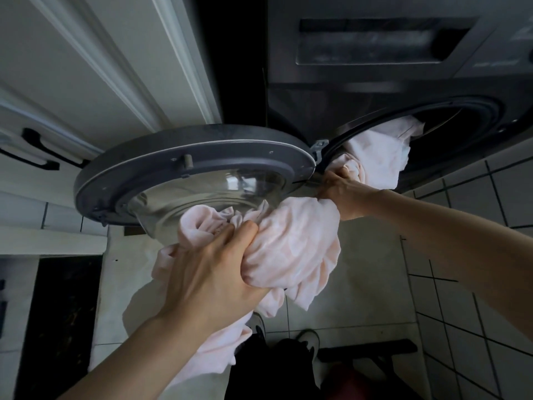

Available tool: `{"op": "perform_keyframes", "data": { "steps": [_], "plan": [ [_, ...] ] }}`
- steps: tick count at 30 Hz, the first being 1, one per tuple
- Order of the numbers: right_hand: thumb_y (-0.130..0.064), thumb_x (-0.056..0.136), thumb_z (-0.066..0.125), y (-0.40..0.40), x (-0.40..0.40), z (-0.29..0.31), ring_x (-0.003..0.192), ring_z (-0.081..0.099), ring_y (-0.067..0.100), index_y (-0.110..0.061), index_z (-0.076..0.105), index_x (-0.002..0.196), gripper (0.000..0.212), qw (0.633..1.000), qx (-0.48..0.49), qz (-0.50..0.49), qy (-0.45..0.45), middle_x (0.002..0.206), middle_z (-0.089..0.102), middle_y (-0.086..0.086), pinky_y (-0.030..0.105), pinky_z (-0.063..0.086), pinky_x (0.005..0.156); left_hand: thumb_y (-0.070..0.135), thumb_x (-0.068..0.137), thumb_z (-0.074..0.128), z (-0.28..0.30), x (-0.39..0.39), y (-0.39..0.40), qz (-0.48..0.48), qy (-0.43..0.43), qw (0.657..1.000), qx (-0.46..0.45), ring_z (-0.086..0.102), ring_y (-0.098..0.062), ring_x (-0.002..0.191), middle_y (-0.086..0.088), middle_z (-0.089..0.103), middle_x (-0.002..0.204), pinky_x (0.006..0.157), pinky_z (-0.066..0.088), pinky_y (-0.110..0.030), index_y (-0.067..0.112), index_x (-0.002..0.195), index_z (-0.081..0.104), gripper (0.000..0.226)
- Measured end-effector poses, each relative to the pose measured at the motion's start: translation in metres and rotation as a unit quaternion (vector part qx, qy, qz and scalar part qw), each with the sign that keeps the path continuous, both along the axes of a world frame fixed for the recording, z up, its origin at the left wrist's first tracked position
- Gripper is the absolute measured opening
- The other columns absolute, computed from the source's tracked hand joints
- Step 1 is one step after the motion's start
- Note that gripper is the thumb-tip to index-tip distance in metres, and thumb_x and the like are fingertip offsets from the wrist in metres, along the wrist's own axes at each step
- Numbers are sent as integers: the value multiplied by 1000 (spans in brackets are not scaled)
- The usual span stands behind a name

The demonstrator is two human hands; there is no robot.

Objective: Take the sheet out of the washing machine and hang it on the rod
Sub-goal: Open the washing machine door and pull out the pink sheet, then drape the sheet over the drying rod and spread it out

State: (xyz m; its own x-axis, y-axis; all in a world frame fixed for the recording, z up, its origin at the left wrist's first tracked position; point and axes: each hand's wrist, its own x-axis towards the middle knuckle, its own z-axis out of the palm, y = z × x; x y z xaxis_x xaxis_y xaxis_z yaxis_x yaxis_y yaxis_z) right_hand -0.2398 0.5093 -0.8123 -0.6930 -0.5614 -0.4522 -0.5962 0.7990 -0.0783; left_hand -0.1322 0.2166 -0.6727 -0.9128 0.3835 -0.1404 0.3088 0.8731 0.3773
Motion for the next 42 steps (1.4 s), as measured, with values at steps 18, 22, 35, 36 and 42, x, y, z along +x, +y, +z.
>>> {"op": "perform_keyframes", "data": {
  "steps": [18, 22, 35, 36, 42],
  "plan": [
    [-46, 78, 44, 50, 44, 228, 97, 55, 27, -18, 54, 112, 45, 981, 6, -83, 177, 89, 56, -3, 39, 25, 86, 60, 73, 56, 122, -9, 2, 24, -3, 998, -57, 54, -23, 89, 8, 58, 111, 70, 34, -35, 39, 129, 31, 65],
    [-51, 70, 43, 51, 48, 283, 92, 58, 26, -26, 45, 114, 50, 977, 17, -101, 187, 97, 60, 1, 39, 24, 80, 50, 77, 56, 165, -13, 6, 19, 10, 998, -53, 56, -24, 100, 9, 56, 121, 67, 36, -31, 38, 132, 31, 62],
    [-17, 73, 55, 61, 57, 526, 80, 62, 33, -16, 44, 107, 36, 926, 13, -169, 336, 76, 60, 8, 36, 37, 80, 45, 75, 67, 333, -26, 40, -7, 130, 991, 32, 60, -26, 103, 3, 62, 115, 69, 34, -29, 30, 125, 42, 58],
    [-17, 74, 55, 61, 61, 544, 81, 62, 33, -16, 44, 108, 36, 922, 12, -166, 350, 77, 61, 7, 37, 38, 80, 47, 74, 67, 345, -26, 42, -7, 142, 989, 33, 61, -26, 102, 2, 63, 113, 68, 33, -29, 29, 123, 42, 57],
    [-23, 76, 50, 72, 95, 640, 83, 63, 33, -23, 35, 110, 37, 890, 46, -188, 414, 80, 62, 8, 37, 39, 76, 42, 75, 72, 408, -24, 58, -10, 184, 979, 92, 61, -27, 101, -4, 65, 110, 71, 41, -31, 20, 127, 44, 63]
  ]
}}
